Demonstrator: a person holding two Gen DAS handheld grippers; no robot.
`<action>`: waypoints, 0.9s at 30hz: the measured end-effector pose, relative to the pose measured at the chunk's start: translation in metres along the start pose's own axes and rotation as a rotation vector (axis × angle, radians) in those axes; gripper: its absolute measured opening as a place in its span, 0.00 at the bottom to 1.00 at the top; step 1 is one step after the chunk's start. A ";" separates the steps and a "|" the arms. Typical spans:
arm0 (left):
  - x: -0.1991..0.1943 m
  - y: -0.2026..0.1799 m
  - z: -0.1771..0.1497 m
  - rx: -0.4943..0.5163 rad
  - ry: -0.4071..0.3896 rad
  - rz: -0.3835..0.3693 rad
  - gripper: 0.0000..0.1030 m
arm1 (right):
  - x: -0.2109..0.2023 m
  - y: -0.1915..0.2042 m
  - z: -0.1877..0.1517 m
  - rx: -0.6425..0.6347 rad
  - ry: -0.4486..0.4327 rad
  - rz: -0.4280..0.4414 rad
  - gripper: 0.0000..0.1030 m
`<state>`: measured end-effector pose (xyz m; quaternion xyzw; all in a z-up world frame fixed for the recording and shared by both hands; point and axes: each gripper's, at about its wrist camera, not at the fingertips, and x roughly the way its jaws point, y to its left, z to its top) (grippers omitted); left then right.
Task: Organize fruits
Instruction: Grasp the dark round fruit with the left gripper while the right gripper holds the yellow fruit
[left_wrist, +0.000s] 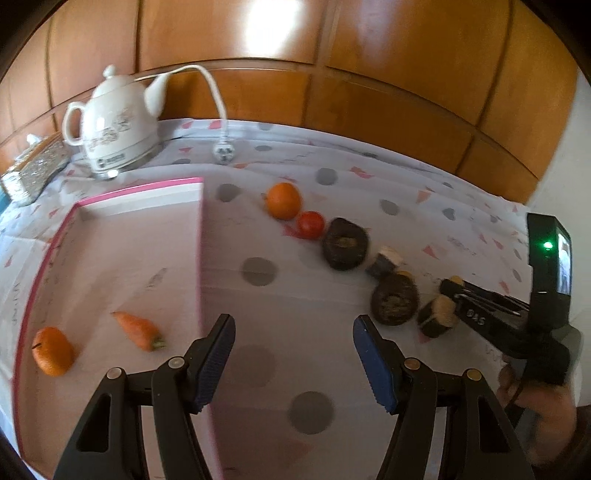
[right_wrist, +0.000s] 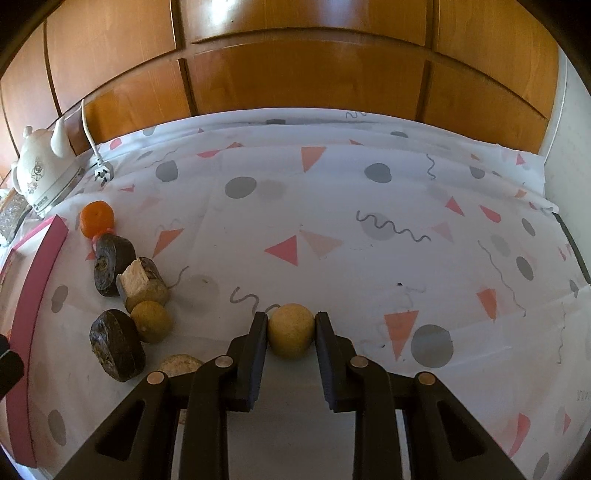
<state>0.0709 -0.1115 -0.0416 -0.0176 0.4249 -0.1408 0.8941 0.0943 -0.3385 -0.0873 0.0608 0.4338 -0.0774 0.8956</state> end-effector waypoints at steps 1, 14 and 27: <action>0.002 -0.006 0.000 0.012 -0.001 -0.013 0.65 | 0.001 0.000 0.000 -0.002 -0.001 -0.001 0.25; 0.032 -0.048 0.003 0.030 0.046 -0.125 0.68 | 0.000 -0.003 -0.001 -0.031 -0.002 0.036 0.25; 0.066 -0.061 0.007 0.038 0.065 -0.114 0.70 | 0.001 -0.004 -0.001 -0.079 -0.008 0.074 0.25</action>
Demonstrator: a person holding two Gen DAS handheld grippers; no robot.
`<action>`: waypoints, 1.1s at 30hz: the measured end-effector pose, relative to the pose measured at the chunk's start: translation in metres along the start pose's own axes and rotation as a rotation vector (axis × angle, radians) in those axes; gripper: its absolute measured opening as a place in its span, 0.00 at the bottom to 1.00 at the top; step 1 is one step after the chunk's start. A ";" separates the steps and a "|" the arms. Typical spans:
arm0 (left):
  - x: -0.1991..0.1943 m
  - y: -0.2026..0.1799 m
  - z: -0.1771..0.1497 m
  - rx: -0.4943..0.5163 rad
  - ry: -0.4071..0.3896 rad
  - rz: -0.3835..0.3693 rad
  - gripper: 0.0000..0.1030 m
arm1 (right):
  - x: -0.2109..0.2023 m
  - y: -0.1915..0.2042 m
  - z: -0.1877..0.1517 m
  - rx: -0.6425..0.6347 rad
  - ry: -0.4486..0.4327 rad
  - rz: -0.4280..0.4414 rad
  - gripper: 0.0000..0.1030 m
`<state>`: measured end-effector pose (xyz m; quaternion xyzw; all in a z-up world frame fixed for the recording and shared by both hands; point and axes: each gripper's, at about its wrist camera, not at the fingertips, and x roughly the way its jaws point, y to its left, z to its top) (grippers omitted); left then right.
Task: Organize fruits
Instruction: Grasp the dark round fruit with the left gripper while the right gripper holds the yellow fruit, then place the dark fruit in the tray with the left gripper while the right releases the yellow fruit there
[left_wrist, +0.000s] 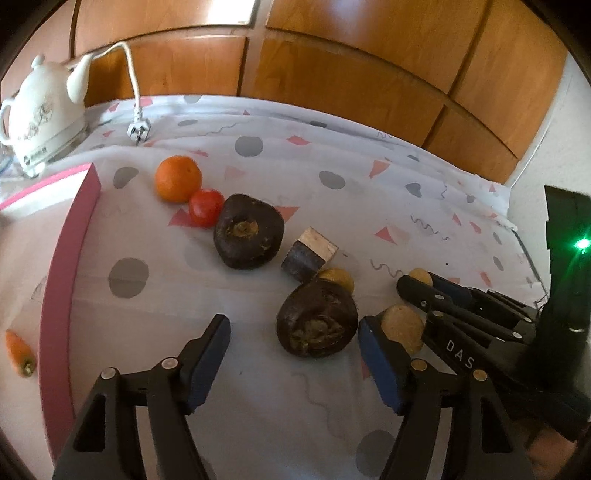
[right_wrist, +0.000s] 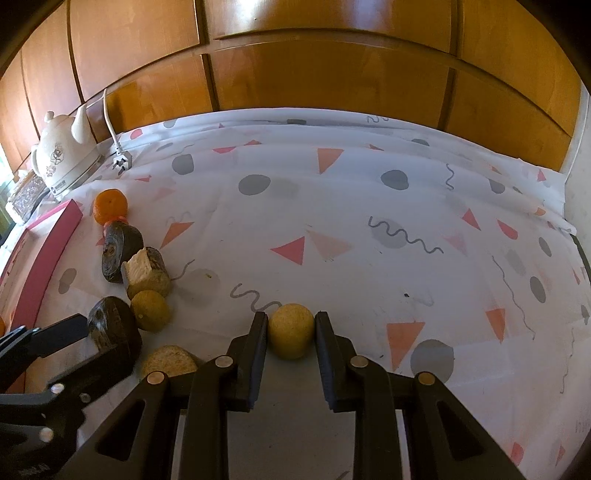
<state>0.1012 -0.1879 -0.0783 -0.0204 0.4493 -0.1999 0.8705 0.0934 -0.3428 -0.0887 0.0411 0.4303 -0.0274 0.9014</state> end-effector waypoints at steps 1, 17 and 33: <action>0.001 -0.001 0.000 0.010 -0.004 0.000 0.69 | 0.000 0.000 0.000 0.000 -0.001 0.000 0.25; -0.025 0.016 -0.020 0.042 -0.004 -0.009 0.43 | -0.016 -0.011 -0.018 0.046 -0.007 0.002 0.25; -0.066 0.039 -0.030 0.004 -0.047 0.040 0.43 | -0.053 -0.001 -0.044 0.036 -0.023 -0.016 0.25</action>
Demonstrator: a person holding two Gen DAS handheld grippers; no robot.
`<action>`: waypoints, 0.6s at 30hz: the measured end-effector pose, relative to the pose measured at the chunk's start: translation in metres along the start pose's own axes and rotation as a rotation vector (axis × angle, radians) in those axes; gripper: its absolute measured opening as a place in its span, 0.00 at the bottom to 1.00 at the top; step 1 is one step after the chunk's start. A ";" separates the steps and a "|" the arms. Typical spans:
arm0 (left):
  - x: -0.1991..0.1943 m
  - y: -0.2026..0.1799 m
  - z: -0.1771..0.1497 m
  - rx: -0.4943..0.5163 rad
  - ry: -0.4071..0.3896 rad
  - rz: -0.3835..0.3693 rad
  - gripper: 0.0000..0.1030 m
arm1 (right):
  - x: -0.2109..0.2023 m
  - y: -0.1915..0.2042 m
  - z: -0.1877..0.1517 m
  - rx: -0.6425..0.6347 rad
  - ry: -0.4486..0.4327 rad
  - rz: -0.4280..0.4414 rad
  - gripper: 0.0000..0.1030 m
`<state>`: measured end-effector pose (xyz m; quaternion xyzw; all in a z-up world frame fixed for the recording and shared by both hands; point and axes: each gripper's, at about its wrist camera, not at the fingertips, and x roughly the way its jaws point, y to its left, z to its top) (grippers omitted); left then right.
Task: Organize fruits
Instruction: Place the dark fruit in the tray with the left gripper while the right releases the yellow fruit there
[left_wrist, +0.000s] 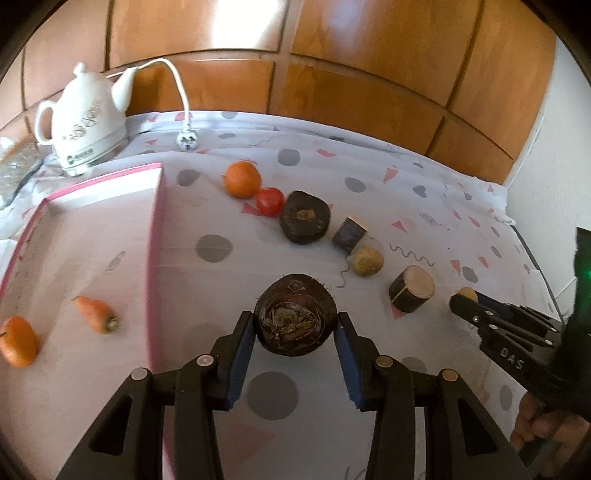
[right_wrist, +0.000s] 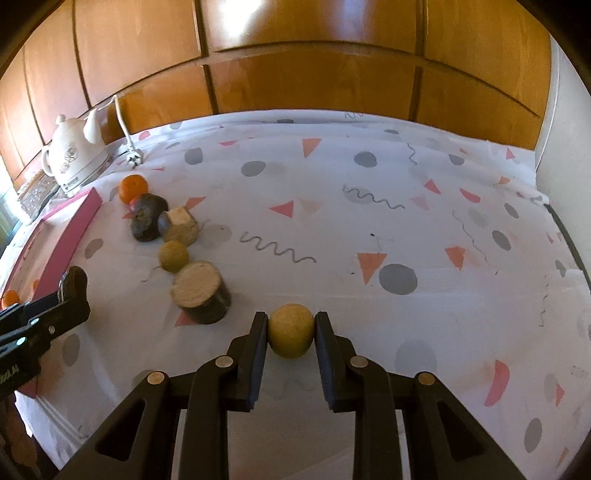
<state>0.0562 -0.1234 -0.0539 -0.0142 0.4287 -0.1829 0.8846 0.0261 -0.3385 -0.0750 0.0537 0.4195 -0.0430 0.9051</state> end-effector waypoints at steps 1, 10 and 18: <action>-0.004 0.003 0.000 -0.005 -0.005 0.006 0.43 | -0.003 0.003 0.001 -0.003 -0.010 0.004 0.25; -0.033 0.029 0.003 -0.043 -0.065 0.064 0.43 | -0.033 0.048 0.011 -0.087 -0.084 0.089 0.25; -0.050 0.069 0.007 -0.119 -0.104 0.130 0.43 | -0.039 0.114 0.019 -0.211 -0.097 0.209 0.25</action>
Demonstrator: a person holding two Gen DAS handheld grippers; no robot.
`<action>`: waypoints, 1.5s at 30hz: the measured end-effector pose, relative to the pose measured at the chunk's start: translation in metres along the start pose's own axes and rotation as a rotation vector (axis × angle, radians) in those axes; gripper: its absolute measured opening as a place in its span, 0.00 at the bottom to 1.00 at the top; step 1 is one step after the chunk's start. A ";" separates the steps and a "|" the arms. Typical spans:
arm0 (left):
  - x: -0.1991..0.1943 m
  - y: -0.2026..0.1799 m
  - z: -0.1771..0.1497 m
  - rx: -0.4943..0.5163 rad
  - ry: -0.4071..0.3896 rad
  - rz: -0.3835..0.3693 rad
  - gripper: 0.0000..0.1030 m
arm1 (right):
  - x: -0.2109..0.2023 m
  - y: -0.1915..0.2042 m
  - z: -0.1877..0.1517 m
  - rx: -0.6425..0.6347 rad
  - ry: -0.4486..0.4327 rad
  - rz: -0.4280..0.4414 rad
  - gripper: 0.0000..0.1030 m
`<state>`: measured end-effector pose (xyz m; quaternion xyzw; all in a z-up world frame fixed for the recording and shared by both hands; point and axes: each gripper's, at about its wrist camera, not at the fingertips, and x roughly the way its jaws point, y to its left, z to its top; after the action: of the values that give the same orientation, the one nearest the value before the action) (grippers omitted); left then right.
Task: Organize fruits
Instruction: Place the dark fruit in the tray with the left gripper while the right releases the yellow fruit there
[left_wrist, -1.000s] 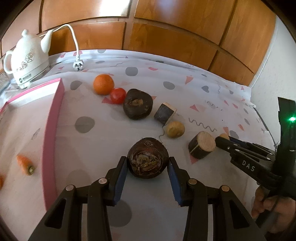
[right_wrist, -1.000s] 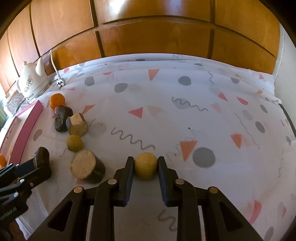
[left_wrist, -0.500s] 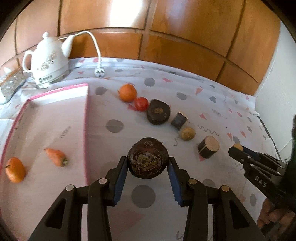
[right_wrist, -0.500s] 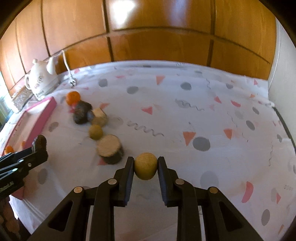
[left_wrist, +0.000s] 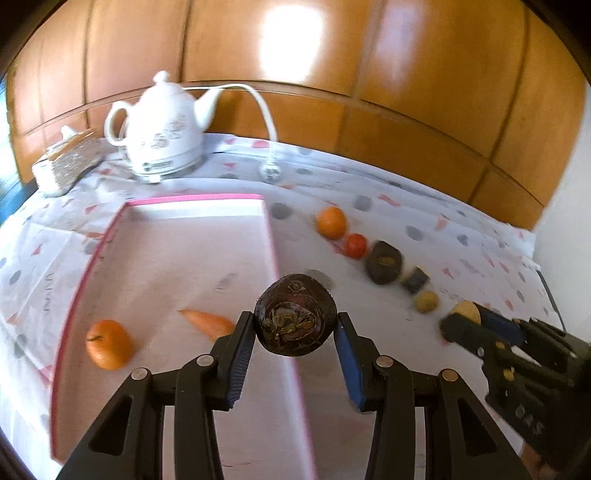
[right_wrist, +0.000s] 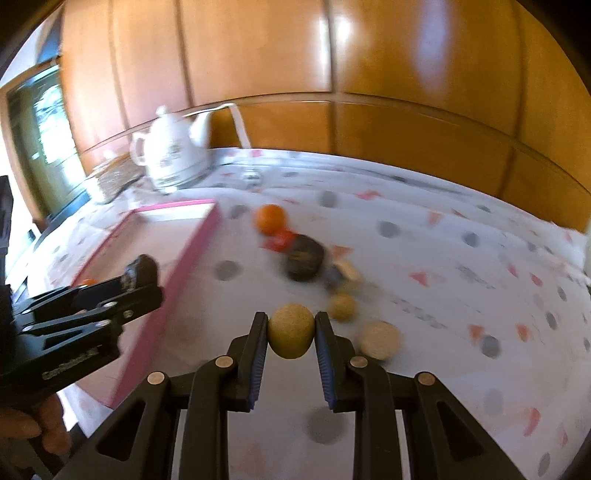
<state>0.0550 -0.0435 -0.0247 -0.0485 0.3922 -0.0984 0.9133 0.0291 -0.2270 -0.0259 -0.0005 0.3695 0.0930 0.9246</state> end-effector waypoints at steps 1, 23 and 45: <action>0.000 0.008 0.002 -0.017 -0.003 0.015 0.43 | 0.001 0.009 0.002 -0.014 0.000 0.019 0.25; -0.006 0.117 0.012 -0.223 -0.017 0.205 0.59 | 0.048 0.125 0.025 -0.121 0.112 0.284 0.32; -0.022 0.080 -0.015 -0.150 -0.013 0.169 0.63 | 0.031 0.077 0.001 0.004 0.092 0.134 0.32</action>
<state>0.0406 0.0396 -0.0324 -0.0842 0.3950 0.0089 0.9148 0.0383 -0.1457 -0.0411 0.0217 0.4108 0.1540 0.8984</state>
